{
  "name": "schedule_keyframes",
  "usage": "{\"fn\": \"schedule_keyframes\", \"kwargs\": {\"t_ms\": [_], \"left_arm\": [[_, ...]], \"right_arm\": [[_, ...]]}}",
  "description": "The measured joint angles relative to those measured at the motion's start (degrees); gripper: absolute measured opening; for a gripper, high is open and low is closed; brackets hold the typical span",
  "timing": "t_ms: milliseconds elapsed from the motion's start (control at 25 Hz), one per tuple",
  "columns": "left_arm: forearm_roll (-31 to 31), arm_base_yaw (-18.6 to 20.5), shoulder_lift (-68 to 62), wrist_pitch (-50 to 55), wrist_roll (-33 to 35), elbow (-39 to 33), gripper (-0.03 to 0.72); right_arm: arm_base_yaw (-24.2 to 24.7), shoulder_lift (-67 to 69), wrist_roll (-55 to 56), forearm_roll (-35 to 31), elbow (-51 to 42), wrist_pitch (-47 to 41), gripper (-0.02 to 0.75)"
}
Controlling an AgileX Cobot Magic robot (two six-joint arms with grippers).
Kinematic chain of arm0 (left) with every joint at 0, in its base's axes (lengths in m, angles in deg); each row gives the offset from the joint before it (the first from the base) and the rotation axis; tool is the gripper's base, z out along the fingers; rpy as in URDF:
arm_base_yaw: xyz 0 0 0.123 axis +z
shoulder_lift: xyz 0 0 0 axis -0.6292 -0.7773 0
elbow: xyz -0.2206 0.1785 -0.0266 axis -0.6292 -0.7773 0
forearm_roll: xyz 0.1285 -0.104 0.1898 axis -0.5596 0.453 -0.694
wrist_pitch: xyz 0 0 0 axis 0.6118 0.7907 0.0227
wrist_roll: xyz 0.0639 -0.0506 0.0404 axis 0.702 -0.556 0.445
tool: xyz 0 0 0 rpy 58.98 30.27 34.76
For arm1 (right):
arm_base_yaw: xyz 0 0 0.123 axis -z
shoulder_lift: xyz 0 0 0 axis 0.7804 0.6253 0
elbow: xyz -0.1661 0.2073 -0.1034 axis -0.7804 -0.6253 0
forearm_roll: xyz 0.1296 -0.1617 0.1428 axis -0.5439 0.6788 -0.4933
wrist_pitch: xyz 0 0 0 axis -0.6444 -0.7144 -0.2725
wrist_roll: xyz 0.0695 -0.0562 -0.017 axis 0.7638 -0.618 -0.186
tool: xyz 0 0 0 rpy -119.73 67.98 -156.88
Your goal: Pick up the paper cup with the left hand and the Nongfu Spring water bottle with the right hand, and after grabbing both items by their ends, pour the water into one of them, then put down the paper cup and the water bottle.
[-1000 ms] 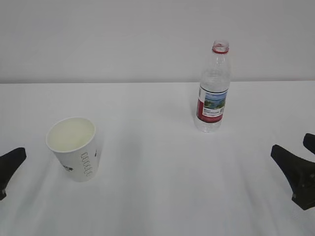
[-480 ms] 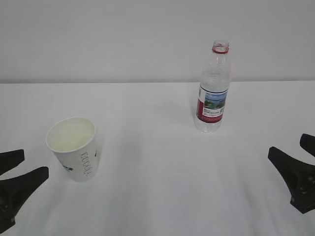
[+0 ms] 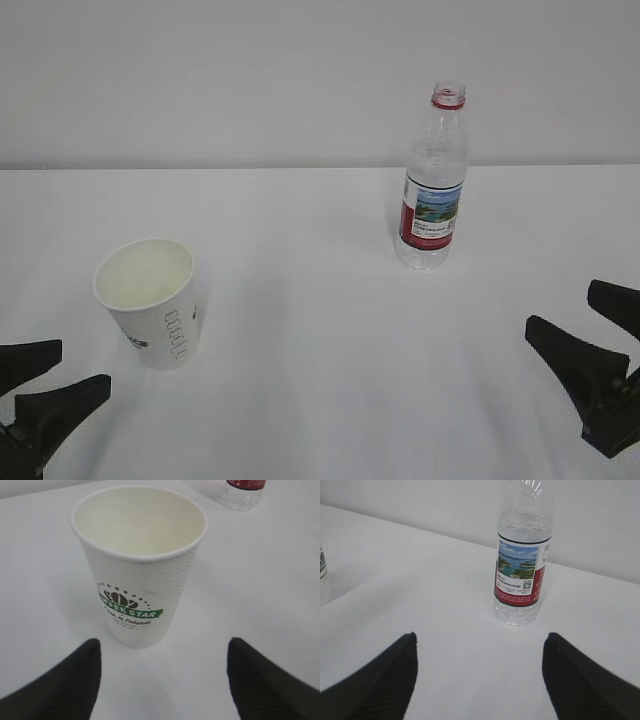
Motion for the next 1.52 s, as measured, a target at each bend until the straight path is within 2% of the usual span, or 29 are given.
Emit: {"fn": "schedule_keyframes", "kwargs": {"t_ms": [160,320,680,1080,1520], "left_arm": [[1.8,0.0,0.0,0.0,0.1,0.0,0.639],[3.0,0.0,0.0,0.0,0.1,0.0,0.659],[2.9,0.0,0.0,-0.1,0.2,0.1,0.657],[2.8,0.0,0.0,-0.3,0.2,0.2,0.608],[2.7,0.0,0.0,-0.3,0.1,0.2,0.594]], "right_arm": [[0.0,0.1,-0.4,0.4,0.2,0.0,0.652],[0.0,1.8,-0.7,0.7,0.9,0.0,0.662],[0.0,11.4,-0.9,0.0,5.8,0.1,0.662],[0.0,19.7,-1.0,-0.2,13.4,0.2,0.661],[0.0,27.5,-1.0,0.3,22.7,0.3,0.643]]}}
